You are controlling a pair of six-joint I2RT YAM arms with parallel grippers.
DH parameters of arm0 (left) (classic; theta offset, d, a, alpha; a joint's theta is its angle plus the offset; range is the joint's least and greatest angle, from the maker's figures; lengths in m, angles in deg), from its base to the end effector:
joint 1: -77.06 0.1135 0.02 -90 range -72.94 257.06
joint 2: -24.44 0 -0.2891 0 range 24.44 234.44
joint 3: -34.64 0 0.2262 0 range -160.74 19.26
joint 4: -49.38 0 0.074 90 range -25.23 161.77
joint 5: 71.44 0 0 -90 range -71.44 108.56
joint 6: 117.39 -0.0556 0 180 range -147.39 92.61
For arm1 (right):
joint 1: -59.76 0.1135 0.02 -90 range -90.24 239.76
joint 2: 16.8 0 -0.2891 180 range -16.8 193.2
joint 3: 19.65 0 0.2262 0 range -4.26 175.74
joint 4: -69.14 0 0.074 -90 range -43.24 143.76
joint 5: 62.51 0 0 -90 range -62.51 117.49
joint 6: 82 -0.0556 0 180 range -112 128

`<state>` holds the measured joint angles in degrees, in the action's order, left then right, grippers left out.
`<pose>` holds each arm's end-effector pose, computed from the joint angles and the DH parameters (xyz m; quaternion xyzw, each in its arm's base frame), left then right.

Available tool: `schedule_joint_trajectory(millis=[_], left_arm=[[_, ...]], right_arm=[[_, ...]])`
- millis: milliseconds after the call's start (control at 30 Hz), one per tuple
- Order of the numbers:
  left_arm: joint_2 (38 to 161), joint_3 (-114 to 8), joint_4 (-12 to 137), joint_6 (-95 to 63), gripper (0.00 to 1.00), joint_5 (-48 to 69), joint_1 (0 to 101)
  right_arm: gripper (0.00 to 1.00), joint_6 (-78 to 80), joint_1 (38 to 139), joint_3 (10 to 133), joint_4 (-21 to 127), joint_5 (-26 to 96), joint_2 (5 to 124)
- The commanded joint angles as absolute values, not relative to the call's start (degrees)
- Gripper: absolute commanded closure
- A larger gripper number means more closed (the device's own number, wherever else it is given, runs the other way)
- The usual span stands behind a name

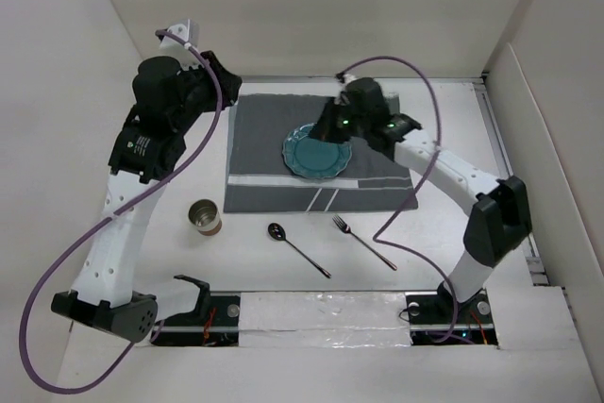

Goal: Set the dinner table for one person

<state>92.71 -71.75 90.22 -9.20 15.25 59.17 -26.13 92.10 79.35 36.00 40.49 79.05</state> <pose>0.2086 -0.0707 0.5155 0.0180 0.7234 -0.2335 0.6495 0.3197 0.2172 0.3495 -0.0432 0.8612 0.3543 0.3619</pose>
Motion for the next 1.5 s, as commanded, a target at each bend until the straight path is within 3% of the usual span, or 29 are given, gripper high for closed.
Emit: schedule_joint_trajectory(millis=[0,33,67,133,400,633,767,800,867,933,967,1167,1300,1467], left_arm=[[93.3,-78.0,88.3,-8.8,0.67,11.5,58.7],[93.7,-79.2,88.6,-8.7,0.63,11.5,58.7],[94.0,-81.3,88.6,-8.7,0.57,11.3,58.0],[94.6,-83.1,88.6,-8.4,0.52,9.8,57.3],[94.2,-81.1,87.0,-5.3,0.52,4.9,57.3],[95.7,-80.7,85.7,-3.9,0.52,0.4,57.3],[95.6,-79.3,85.2,-3.8,0.52,0.5,57.3],[95.5,-78.7,85.1,-3.8,0.53,0.5,57.3],[95.3,-78.3,85.0,-3.8,0.53,0.6,57.3],[95.2,-78.0,85.1,-3.8,0.53,1.0,57.3],[95.0,-78.0,85.2,-4.0,0.53,1.4,57.3],[95.5,-80.8,87.1,-6.3,0.52,5.6,57.3],[95.5,-79.6,87.5,-7.7,0.51,7.7,57.3],[93.7,-70.3,85.2,-6.4,0.51,7.1,57.3]], right_arm=[[0.85,-23.8,100.4,85.5,34.6,42.7,85.4],[0.76,-23.9,103.5,87.1,34.8,42.5,86.9],[0.56,-23.9,104.8,90.4,34.9,42.9,88.6],[0.38,-22.7,108.3,97.9,31.6,43.8,96.5],[0.32,-20.2,116.1,120.1,23.1,42.6,112.7],[0.36,-21.8,119.9,127.4,21.8,42.6,122.0],[0.42,-23.3,120.4,127.3,22.4,43.2,124.0],[0.56,-24.2,120.9,126.8,23.0,43.1,124.3],[0.7,-24.7,120.9,126.1,23.1,42.4,124.1],[0.94,-25.7,120.9,125.1,23.7,41.1,122.8],[1.0,-26.0,120.9,124.3,24.6,40.5,121.9],[1.0,-29.3,116.4,116.2,31.6,40.3,111.4],[1.0,-28.8,107.5,107.6,34.6,39.5,101.9],[1.0,-25.1,88.7,100.5,31.6,36.8,95.2]])
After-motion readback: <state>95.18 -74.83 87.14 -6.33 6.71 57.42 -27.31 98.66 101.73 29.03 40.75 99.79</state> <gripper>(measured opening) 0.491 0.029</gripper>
